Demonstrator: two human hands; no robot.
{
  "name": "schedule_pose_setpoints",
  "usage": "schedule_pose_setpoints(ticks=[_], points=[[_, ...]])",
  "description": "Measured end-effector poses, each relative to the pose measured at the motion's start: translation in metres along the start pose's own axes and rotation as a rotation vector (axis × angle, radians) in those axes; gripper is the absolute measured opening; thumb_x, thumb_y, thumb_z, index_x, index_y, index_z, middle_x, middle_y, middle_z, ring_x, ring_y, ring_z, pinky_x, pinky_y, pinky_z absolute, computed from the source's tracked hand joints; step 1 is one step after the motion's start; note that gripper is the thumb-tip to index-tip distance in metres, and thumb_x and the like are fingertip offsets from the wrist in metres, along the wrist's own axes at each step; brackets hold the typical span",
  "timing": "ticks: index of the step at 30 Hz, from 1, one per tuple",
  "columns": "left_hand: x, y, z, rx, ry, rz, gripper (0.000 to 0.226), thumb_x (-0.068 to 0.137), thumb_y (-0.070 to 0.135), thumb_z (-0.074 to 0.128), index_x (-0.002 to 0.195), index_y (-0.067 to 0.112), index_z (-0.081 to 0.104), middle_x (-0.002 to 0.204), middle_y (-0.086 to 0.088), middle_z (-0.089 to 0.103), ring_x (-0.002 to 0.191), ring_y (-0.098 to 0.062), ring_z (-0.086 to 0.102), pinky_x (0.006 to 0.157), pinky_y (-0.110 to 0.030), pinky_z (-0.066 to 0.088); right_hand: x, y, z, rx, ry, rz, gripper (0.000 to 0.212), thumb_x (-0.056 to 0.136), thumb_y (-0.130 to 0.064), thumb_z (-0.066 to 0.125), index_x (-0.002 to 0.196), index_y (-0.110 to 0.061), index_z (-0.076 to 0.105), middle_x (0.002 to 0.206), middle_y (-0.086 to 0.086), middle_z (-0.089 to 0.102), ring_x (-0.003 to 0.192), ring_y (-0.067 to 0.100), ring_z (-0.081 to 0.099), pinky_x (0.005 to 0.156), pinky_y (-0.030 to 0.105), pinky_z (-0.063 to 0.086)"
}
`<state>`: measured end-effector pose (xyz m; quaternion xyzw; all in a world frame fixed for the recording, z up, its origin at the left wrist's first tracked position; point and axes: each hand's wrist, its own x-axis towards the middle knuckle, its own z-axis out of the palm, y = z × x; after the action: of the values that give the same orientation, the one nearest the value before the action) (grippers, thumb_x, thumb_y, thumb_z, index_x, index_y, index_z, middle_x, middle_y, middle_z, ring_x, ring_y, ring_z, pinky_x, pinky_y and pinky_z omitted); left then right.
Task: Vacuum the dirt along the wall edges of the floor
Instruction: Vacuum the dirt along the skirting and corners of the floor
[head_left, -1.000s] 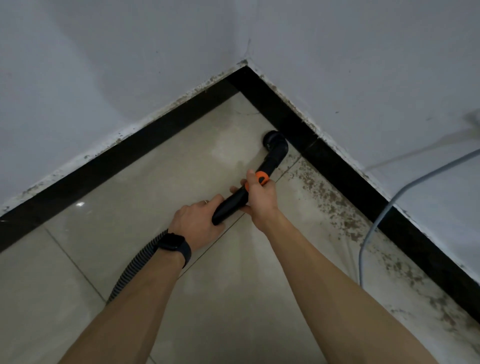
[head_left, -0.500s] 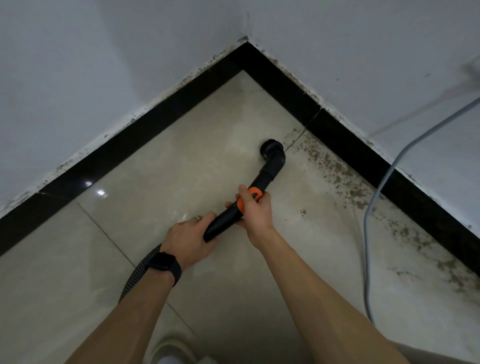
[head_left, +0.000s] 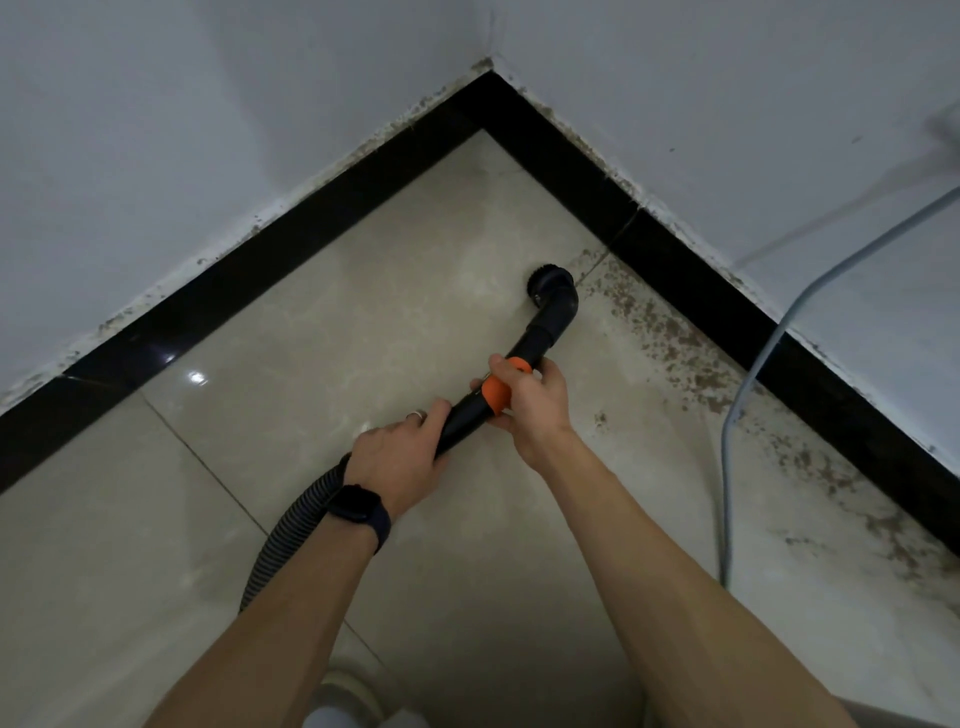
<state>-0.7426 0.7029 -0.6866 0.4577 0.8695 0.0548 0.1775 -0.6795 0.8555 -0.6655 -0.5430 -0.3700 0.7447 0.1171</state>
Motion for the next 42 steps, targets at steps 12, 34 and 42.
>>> schedule_pose_setpoints(ticks=[12,34,42], points=[[0.026,0.0,-0.007,-0.015,-0.065,0.042,0.033,0.094,0.039,0.046,0.12,0.023,0.035,0.095,-0.001,0.061,0.077,-0.029,0.063,0.057,-0.03,0.037,0.015,-0.011,-0.007,-0.019,0.035,-0.02,0.062,0.094,-0.012,0.071,0.144,-0.022,0.036,0.129,0.025,0.063,0.081,0.025,0.076,0.069,0.046,0.064],[0.083,0.019,-0.015,0.0,-0.068,0.157,0.035,0.095,0.037,0.047,0.124,0.024,0.034,0.098,-0.003,0.063,0.079,-0.028,0.064,0.059,-0.031,0.04,0.045,-0.046,-0.028,-0.01,0.081,-0.062,0.052,0.098,-0.011,0.067,0.144,-0.015,0.043,0.1,0.007,0.066,0.085,0.025,0.075,0.073,0.048,0.064],[0.098,0.017,-0.019,-0.039,-0.048,0.105,0.035,0.093,0.036,0.048,0.122,0.023,0.033,0.093,-0.004,0.062,0.075,-0.03,0.062,0.058,-0.031,0.039,0.061,-0.063,-0.014,-0.043,0.055,-0.059,0.052,0.098,-0.012,0.066,0.145,-0.012,0.043,0.114,0.011,0.063,0.076,0.02,0.075,0.068,0.045,0.065]])
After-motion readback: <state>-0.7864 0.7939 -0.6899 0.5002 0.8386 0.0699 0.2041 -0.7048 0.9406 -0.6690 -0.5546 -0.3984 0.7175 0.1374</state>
